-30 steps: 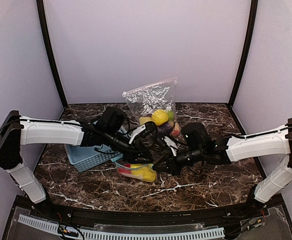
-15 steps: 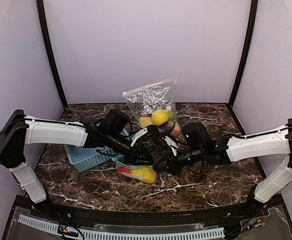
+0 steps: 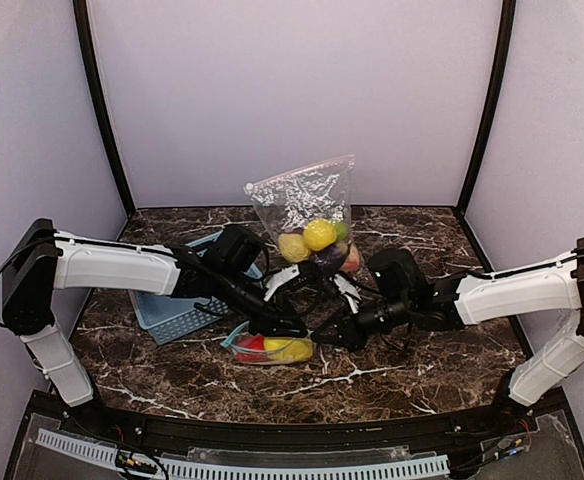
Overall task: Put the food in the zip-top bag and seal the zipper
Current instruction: Zip the zipper of the food storage bag.
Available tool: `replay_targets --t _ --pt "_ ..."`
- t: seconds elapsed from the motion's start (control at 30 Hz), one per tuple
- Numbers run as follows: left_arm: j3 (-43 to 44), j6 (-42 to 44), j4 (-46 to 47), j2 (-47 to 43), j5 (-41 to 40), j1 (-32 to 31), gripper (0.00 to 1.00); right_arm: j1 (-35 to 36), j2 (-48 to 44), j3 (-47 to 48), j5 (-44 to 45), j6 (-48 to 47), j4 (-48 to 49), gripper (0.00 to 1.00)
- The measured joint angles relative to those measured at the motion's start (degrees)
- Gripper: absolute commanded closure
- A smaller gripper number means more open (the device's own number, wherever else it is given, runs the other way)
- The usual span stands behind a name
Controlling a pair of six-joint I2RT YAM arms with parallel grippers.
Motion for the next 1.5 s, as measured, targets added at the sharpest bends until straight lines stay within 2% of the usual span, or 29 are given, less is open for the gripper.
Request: replay_targets --t 0.33,0.6,0.93,1.5 --pt "1.6 0.0 -0.3 1.4 -0.6 -0.4 0.9 0.0 0.0 -0.2 0.0 0.7 -0.3 1.0" --pt "2.0 -0.2 -0.4 2.0 -0.6 -0.7 0.99 0.0 0.0 -0.7 0.0 0.9 -0.4 1.0" --pt "2.0 -0.3 -0.4 2.1 -0.7 -1.2 0.99 -0.3 -1.0 -1.6 0.6 1.1 -0.4 1.0" --pt "2.6 2.8 -2.1 0.4 -6.1 -2.0 0.99 -1.1 -6.6 -1.6 8.7 0.9 -6.6 1.0"
